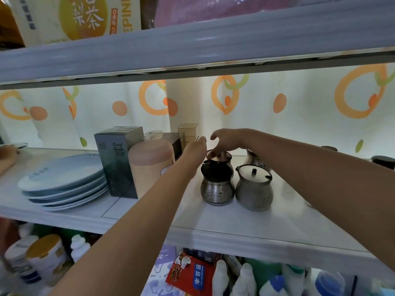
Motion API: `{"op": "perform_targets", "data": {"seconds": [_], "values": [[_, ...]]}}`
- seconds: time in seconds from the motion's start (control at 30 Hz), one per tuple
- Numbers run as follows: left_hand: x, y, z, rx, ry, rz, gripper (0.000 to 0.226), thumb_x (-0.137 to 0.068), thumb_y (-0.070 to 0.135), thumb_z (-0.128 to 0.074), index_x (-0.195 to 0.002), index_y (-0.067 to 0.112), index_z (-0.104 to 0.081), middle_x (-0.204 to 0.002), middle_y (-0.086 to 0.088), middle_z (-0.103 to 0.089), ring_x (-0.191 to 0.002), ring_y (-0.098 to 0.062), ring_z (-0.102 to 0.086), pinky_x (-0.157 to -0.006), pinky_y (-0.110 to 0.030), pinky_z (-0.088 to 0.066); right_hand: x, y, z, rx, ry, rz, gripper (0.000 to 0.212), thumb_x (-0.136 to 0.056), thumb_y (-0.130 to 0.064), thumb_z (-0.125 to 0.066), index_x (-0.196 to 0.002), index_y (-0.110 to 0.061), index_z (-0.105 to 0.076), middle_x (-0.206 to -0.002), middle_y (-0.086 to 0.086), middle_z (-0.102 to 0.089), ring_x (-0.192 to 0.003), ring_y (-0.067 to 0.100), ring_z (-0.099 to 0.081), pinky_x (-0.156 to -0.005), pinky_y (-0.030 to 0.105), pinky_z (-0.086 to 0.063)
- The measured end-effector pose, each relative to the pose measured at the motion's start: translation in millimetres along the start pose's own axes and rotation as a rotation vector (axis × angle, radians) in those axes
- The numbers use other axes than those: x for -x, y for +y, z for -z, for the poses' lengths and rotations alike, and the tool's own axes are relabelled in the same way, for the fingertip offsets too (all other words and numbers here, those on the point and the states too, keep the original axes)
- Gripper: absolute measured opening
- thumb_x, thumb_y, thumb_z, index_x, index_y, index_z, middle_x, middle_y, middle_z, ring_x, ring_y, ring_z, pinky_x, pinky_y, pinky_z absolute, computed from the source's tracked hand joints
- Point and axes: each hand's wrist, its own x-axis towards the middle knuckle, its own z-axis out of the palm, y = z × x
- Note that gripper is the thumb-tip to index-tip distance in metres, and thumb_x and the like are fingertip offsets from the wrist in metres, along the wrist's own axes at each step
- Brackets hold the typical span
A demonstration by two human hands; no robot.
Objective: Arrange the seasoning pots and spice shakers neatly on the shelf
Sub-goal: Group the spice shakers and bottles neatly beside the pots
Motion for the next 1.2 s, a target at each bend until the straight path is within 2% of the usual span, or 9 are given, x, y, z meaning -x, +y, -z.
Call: {"op": "perform_targets", "data": {"seconds": [0.13, 0.2, 0.37, 0.47, 0.53, 0.9, 1.03, 1.1, 1.2], "values": [[3, 17, -8, -0.065, 0.123, -0.235, 0.031, -0.099, 0.021, -0.037, -0.087, 0.004, -0.059, -0.089, -0.011, -0.06, -0.081, -0.024, -0.057, -0.07, -0.032, -0.041, 13, 12, 24, -0.037, 0.058, 0.005, 0.077, -0.078, -0.038, -0.079, -0.142, -0.011, -0.046, -0.14, 0.007, -0.051, -0.122, 0.025, -0.054, -0.101, 0.035, -0.044], [10, 32, -17, 0.001, 0.065, -0.263, 0.035, -0.098, 0.026, -0.04, -0.074, 0.008, -0.058, -0.092, -0.012, -0.068, -0.089, -0.027, -0.064, -0.079, -0.035, -0.045, 21, 23, 39, -0.083, 0.067, -0.011, 0.073, -0.079, -0.033, -0.08, -0.14, -0.008, -0.049, -0.125, 0.013, -0.062, -0.111, 0.025, -0.062, -0.1, 0.039, -0.05], [13, 43, -52, 0.021, -0.114, -0.146, 0.032, -0.097, 0.035, -0.043, -0.089, 0.01, -0.061, -0.097, -0.013, -0.073, -0.1, -0.029, -0.069, -0.091, -0.04, -0.05, 40, 58, 61, -0.06, 0.102, -0.097, 0.065, -0.079, -0.025, -0.081, -0.134, -0.003, -0.053, -0.117, 0.021, -0.065, -0.108, 0.029, -0.064, -0.1, 0.043, -0.051], [11, 40, -69, -0.001, -0.184, -0.115, 0.031, -0.097, 0.035, -0.042, -0.093, 0.009, -0.058, -0.095, -0.014, -0.069, -0.081, -0.024, -0.064, -0.074, -0.034, -0.048, 43, 77, 58, -0.034, 0.115, -0.152, 0.066, -0.077, -0.025, -0.082, -0.131, 0.002, -0.054, -0.13, 0.025, -0.057, -0.116, 0.036, -0.059, -0.103, 0.047, -0.045], [8, 38, -74, 0.003, -0.213, -0.08, 0.029, -0.098, 0.034, -0.042, -0.093, 0.009, -0.056, -0.092, -0.012, -0.064, -0.08, -0.023, -0.059, -0.07, -0.03, -0.041, 39, 86, 54, -0.008, 0.117, -0.173, 0.072, -0.076, -0.028, -0.082, -0.131, 0.007, -0.052, -0.137, 0.027, -0.052, -0.126, 0.042, -0.05, -0.107, 0.051, -0.042], [-2, 32, -70, 0.025, -0.213, -0.057, 0.029, -0.099, 0.036, -0.041, -0.093, 0.011, -0.055, -0.094, -0.009, -0.065, -0.084, -0.021, -0.06, -0.076, -0.031, -0.041, 19, 99, 38, 0.09, 0.059, -0.251, 0.076, -0.07, -0.047, -0.08, -0.127, -0.003, -0.055, -0.129, 0.015, -0.061, -0.117, 0.032, -0.059, -0.101, 0.046, -0.048], [-4, 30, -65, 0.042, -0.225, -0.046, 0.026, -0.098, 0.035, -0.039, -0.088, 0.015, -0.051, -0.087, -0.008, -0.059, -0.082, -0.021, -0.051, -0.067, -0.029, -0.036, 17, 99, 34, 0.103, 0.05, -0.272, 0.071, -0.073, -0.039, -0.081, -0.128, -0.006, -0.052, -0.119, 0.011, -0.06, -0.102, 0.028, -0.061, -0.086, 0.037, -0.053], [-4, 29, -63, 0.045, -0.222, -0.037, 0.027, -0.099, 0.036, -0.039, -0.089, 0.014, -0.052, -0.088, -0.008, -0.061, -0.082, -0.02, -0.053, -0.072, -0.031, -0.038, 17, 98, 33, 0.092, 0.049, -0.275, 0.072, -0.073, -0.036, -0.081, -0.13, -0.007, -0.05, -0.117, 0.01, -0.059, -0.098, 0.027, -0.06, -0.079, 0.035, -0.052], [-2, 27, -62, 0.047, -0.211, -0.023, 0.029, -0.099, 0.036, -0.04, -0.09, 0.012, -0.055, -0.091, -0.009, -0.065, -0.084, -0.021, -0.059, -0.077, -0.033, -0.041, 22, 97, 35, 0.063, 0.022, -0.269, 0.08, -0.072, -0.033, -0.083, -0.137, -0.01, -0.043, -0.12, 0.007, -0.055, -0.104, 0.027, -0.059, -0.085, 0.035, -0.053]]}}
